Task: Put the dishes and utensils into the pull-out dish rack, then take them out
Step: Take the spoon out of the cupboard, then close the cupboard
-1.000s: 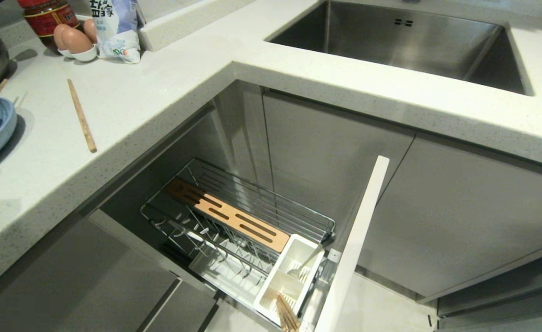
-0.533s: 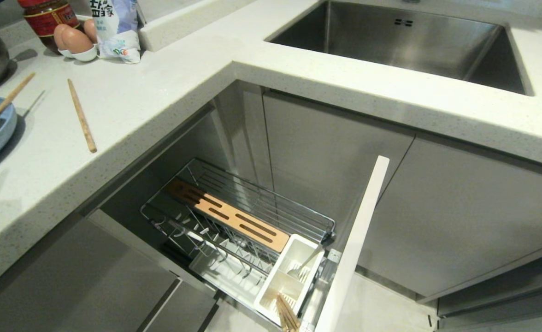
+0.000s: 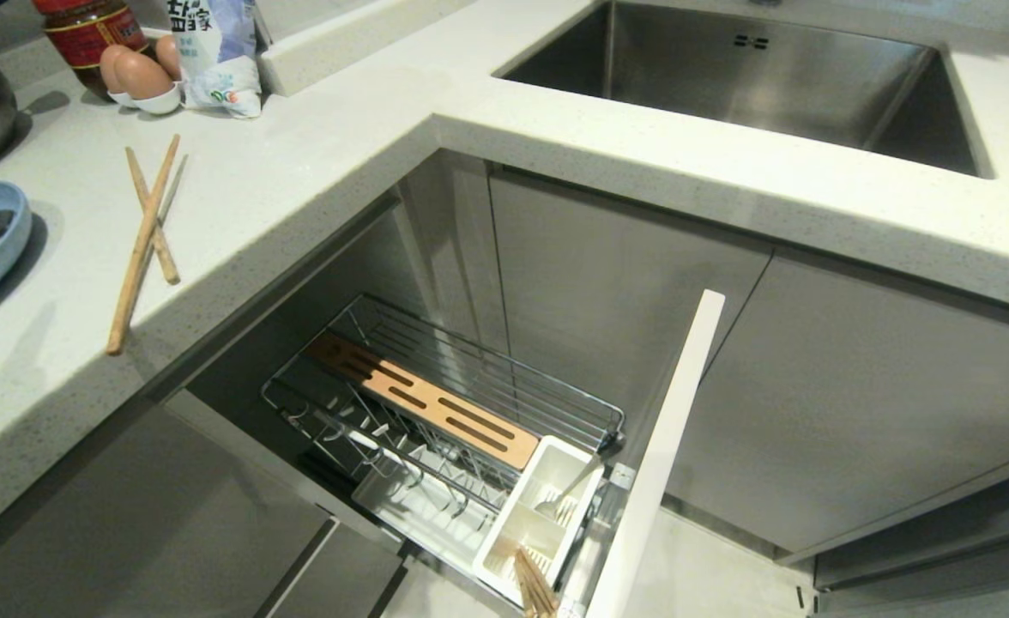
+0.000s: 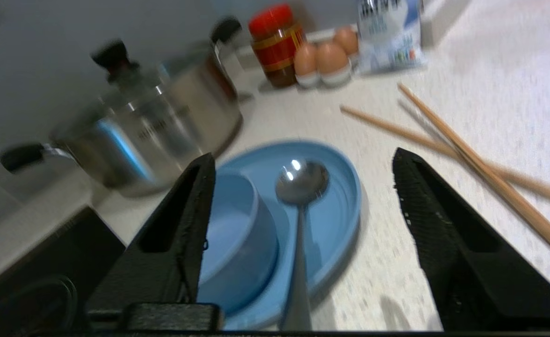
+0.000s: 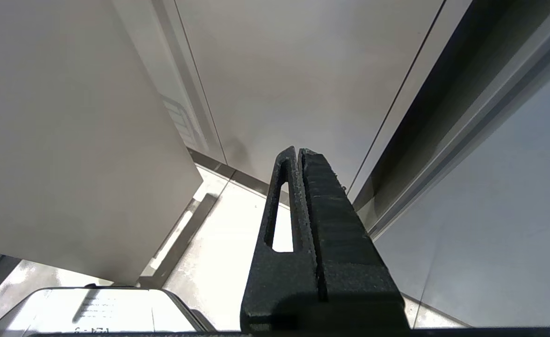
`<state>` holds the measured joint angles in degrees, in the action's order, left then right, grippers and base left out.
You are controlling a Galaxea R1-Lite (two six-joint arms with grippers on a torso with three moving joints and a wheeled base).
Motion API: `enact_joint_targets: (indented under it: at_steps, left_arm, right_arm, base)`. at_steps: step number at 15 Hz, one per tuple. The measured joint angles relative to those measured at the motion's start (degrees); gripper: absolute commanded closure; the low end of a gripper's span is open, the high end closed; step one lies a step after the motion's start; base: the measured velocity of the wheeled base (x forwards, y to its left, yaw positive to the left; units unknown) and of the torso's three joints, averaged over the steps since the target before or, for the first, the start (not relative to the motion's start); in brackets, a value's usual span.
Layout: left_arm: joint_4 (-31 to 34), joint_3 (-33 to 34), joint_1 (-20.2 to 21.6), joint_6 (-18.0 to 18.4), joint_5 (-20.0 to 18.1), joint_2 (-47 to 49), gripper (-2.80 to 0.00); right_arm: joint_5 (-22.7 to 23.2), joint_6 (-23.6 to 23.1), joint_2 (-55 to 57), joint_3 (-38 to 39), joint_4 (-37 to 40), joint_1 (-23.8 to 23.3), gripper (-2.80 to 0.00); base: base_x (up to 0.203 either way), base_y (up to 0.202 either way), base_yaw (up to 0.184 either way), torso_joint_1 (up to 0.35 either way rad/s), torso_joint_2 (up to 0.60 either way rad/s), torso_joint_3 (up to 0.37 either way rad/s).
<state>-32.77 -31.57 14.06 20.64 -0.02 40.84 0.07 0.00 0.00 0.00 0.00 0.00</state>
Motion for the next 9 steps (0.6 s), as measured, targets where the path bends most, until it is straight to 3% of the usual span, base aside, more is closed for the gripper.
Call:
enact_joint_targets:
  at_steps: [1, 2, 5, 9]
  left_arm:
    - [0.1, -1.3, -0.1, -0.1, 0.0, 0.0, -1.71]
    - [0.4, -3.0, -0.1, -0.6, 0.0, 0.1, 0.00]
    - [5.4, -11.5, -0.2, -3.7, 0.1, 1.0, 0.00]
    - [15.7, -28.7, -1.0, -12.7, 1.1, 4.2, 0.00]
  right_arm:
    - [0.0, 0.0, 0.0, 0.0, 0.0, 0.0, 0.00]
    - [0.0, 0.0, 0.0, 0.0, 0.0, 0.0, 0.00]
    - [0.0, 0.0, 0.0, 0.0, 0.0, 0.0, 0.00]
    - [0.0, 0.0, 0.0, 0.0, 0.0, 0.0, 0.00]
  base:
    - [0.000, 0.000, 0.000, 0.000, 0.00, 0.000]
    - [0.000, 0.000, 0.000, 0.000, 0.00, 0.000]
    - [0.000, 0.000, 0.000, 0.000, 0.00, 0.000]
    - [0.000, 0.000, 0.000, 0.000, 0.00, 0.000]
